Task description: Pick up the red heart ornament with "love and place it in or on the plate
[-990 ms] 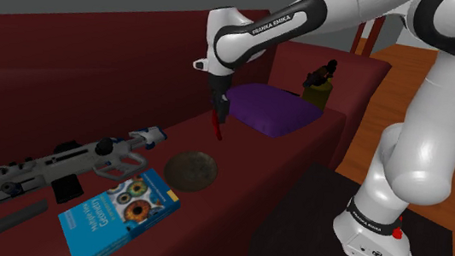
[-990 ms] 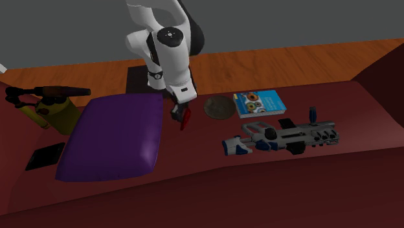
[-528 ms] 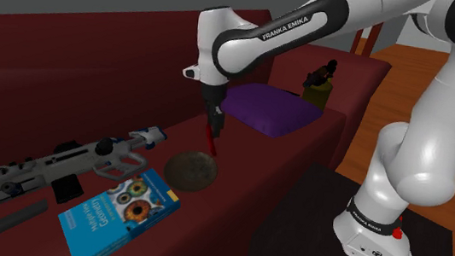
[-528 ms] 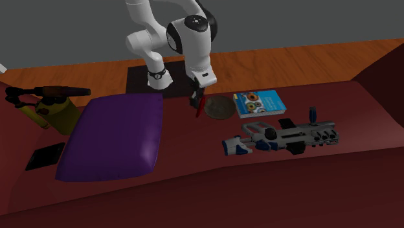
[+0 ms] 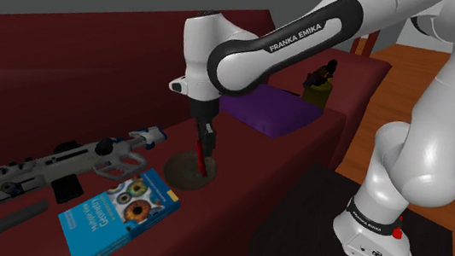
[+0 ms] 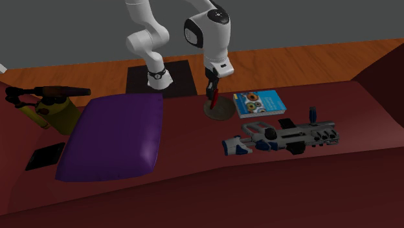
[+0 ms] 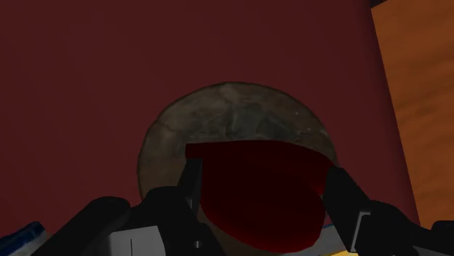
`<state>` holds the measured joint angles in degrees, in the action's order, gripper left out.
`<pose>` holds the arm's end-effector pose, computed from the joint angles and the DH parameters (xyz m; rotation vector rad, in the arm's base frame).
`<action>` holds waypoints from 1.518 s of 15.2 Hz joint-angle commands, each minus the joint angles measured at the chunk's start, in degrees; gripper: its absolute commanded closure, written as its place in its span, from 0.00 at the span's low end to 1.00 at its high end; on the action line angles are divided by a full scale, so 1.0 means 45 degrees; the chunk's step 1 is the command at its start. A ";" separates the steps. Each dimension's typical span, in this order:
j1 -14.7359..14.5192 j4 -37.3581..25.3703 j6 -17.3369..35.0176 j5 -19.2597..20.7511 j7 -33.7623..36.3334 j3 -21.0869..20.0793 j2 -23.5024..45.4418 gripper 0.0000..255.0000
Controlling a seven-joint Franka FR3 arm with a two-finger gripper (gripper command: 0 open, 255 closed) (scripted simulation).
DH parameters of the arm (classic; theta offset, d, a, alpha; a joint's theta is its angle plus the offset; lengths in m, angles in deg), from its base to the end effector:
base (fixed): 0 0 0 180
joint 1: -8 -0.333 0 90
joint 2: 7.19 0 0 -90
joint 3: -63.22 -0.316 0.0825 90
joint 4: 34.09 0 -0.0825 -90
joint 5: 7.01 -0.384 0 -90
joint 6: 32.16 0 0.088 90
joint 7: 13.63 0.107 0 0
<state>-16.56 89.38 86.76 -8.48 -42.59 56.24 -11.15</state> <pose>0.4441 0.2749 0.4284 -2.7120 -1.5583 0.0173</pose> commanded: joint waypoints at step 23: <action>-0.0060 -0.0901 0.3133 -0.2934 -0.2222 -0.0314 0.2372 0.00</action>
<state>-16.79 85.28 100.16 -21.35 -52.33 54.91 -0.98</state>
